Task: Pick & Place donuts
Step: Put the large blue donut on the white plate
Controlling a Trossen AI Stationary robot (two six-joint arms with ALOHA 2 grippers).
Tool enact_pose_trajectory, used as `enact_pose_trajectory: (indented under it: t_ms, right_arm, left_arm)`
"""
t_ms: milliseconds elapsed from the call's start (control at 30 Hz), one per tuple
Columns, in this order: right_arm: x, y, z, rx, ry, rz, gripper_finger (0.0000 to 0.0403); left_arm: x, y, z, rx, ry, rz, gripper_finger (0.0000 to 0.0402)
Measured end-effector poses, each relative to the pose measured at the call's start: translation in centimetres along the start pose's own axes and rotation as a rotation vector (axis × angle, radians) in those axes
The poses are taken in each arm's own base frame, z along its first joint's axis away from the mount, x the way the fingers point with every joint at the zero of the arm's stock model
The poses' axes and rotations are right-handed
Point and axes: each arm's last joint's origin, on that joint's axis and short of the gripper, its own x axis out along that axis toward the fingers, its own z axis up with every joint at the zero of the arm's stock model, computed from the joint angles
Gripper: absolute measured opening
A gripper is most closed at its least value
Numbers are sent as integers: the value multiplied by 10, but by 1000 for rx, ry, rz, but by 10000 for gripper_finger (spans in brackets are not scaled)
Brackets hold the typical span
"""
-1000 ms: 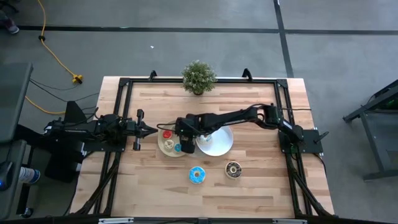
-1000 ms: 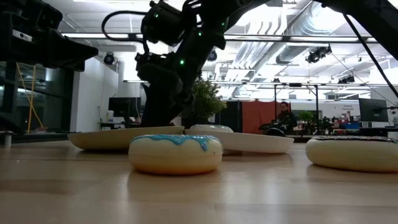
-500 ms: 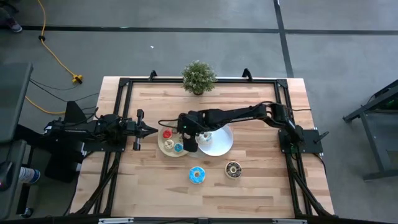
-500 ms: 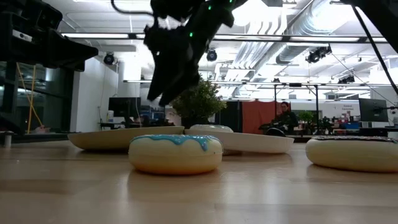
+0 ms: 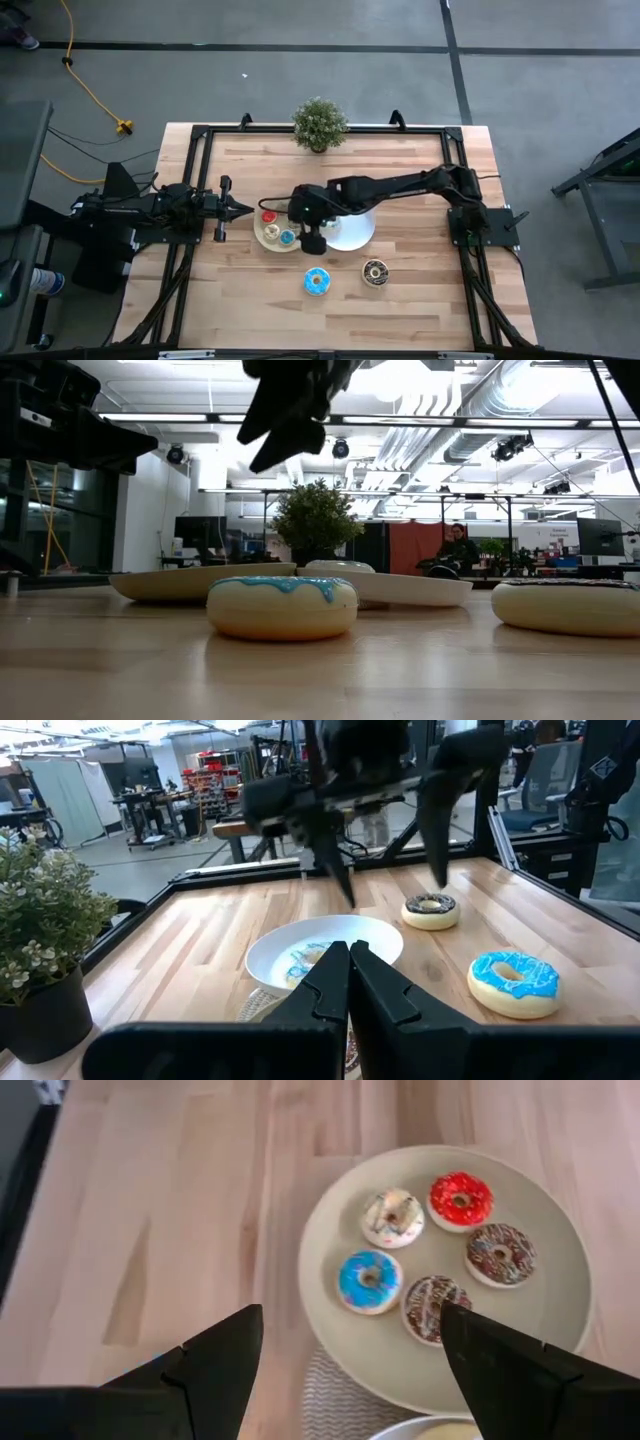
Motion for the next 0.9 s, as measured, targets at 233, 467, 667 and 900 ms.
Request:
enact_pose_trajectory:
  t_ms: [233,467,667,900]
  right_arm:
    - [-17,32,1,-124,-21,62,296]
    - [-29,72,-7,-289,-11,140,296]
    - [-32,101,-23,-416,71,184,296]
    - [-35,126,-37,-563,126,186,296]
  left_arm:
    - [0,0,0,0,0,0,0]
    - [0,0,0,0,0,0,0]
    - [0,0,0,0,0,0,0]
    - [0,0,0,0,0,0,0]
